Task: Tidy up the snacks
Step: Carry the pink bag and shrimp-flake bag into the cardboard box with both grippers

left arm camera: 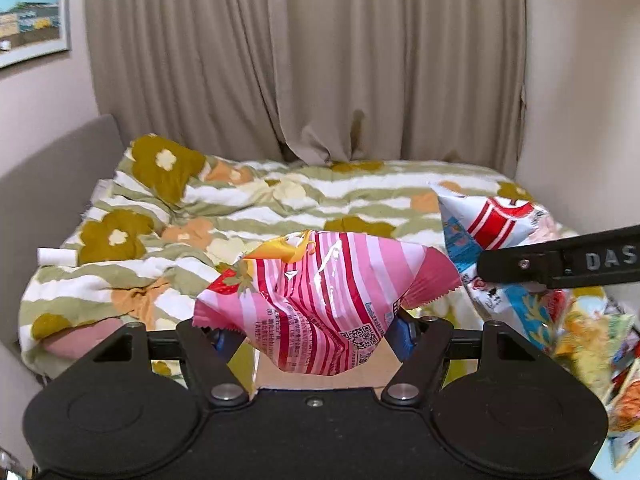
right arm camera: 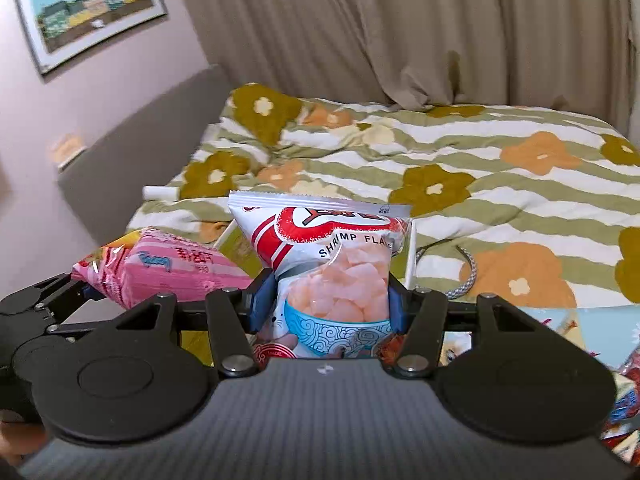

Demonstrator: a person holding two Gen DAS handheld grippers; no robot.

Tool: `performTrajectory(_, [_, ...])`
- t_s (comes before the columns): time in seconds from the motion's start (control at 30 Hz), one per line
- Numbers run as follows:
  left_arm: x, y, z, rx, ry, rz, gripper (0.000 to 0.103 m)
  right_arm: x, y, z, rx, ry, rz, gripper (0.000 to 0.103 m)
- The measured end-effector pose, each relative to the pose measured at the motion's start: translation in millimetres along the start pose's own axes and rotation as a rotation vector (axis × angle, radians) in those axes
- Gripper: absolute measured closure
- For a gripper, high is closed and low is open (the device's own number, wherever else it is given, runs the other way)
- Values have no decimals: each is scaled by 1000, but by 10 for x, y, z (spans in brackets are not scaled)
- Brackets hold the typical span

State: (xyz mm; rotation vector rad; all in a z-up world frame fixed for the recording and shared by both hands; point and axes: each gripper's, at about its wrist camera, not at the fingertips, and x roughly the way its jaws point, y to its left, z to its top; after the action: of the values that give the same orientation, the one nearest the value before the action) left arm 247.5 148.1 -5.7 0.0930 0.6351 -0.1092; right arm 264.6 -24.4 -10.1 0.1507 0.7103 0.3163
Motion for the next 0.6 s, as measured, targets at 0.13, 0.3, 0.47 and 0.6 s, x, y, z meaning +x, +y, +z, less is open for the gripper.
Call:
performTrajectory(0.13, [445, 119, 23, 47, 68, -47, 29, 337, 153, 32, 49, 21, -79, 32])
performTrajectory(0.3, [877, 196, -19, 71, 147, -84, 12, 704, 188, -7, 113, 67, -161, 32])
performTrajectory(0.47, [903, 294, -115, 69, 164, -83, 5, 888, 203, -41, 132, 99, -200, 32])
performTrajectory(0.6, [792, 399, -155, 31, 173, -71, 5, 978, 212, -53, 128, 111, -205, 32])
